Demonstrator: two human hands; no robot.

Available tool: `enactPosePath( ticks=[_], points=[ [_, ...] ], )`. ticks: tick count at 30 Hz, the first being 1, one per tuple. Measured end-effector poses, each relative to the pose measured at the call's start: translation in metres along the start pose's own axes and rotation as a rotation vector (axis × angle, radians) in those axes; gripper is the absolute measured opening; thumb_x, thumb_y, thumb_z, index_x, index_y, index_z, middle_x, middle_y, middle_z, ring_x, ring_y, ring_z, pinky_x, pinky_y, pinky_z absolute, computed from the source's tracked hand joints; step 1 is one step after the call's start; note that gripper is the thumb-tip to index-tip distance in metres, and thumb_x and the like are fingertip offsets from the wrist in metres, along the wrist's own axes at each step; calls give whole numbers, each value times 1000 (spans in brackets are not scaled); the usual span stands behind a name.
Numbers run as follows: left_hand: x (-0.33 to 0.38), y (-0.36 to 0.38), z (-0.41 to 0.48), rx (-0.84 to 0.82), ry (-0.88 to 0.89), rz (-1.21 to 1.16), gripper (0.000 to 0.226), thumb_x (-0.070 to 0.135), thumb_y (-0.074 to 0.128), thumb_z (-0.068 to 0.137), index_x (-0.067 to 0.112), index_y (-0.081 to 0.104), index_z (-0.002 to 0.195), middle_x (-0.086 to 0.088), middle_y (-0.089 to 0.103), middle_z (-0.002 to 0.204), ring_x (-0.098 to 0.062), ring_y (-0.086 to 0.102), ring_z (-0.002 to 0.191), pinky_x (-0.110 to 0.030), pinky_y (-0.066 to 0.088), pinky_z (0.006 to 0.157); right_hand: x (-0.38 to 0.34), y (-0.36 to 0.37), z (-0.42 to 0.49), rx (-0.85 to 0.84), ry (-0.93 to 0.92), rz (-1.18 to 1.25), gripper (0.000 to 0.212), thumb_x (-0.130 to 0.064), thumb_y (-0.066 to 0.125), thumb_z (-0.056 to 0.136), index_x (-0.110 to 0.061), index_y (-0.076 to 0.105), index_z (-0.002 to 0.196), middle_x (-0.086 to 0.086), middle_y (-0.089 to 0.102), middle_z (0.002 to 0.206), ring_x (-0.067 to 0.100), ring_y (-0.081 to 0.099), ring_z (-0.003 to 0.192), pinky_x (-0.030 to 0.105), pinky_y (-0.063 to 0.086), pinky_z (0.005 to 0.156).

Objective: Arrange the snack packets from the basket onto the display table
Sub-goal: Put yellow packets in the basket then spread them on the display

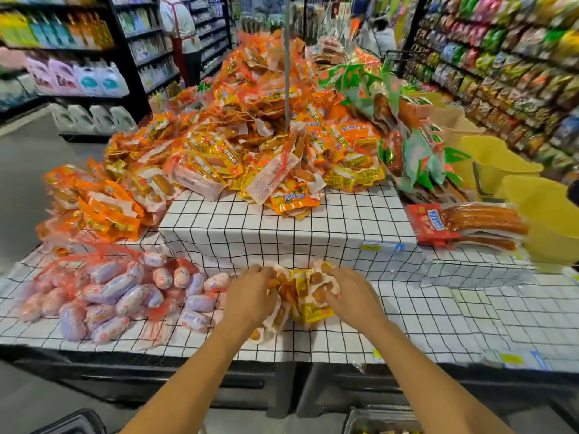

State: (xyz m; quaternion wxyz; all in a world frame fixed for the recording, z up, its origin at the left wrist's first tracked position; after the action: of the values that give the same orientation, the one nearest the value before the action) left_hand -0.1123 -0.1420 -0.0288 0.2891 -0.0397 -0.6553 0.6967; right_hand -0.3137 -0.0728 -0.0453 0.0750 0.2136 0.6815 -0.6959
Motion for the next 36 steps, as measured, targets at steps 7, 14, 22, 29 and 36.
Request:
enactPosePath(
  ticks=[7,14,22,29,36],
  points=[
    [98,23,-17,-141,206,19,22,31,56,89,21,61,108,-1,62,107,-25,61,98,-34,48,68,56,-34,-58,-8,130,-96,37,-35,52,98,-22,57,132,2,60,126,24,57,115,37,47,93],
    [200,78,-49,-257,330,48,27,26,53,90,18,59,115,-4,62,109,-28,59,103,-35,49,74,150,-60,-146,-5,235,-143,36,-33,49,100,-19,57,132,4,60,126,28,56,115,40,46,94],
    [321,157,-131,-336,381,156,22,26,49,94,18,57,112,-8,60,106,-29,59,96,-40,50,76,271,-72,-267,-86,270,-348,36,-32,44,100,-19,53,133,5,60,123,27,58,110,39,46,89],
    [354,239,-207,-496,294,267,24,30,50,91,19,55,112,-7,58,110,-30,58,106,-42,48,81,355,-40,-348,-206,342,-339,31,-29,51,96,-15,59,123,9,64,114,32,60,107,42,47,88],
    [298,348,-271,-731,17,88,32,39,50,87,20,58,112,-10,69,108,-36,65,98,-42,54,77,392,64,-392,-435,446,-168,28,-33,52,94,-15,64,112,11,64,111,35,63,103,39,49,84]
  ],
)
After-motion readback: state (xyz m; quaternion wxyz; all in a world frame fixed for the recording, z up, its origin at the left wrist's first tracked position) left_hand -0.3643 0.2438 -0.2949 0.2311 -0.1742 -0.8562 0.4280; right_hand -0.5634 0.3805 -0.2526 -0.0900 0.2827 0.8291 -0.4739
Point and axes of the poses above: each hand's wrist, its own z-axis towards the middle knuckle, its own y-axis out of the palm, x = y × z, the point moved 8 cm from there along z, towards the middle knuckle
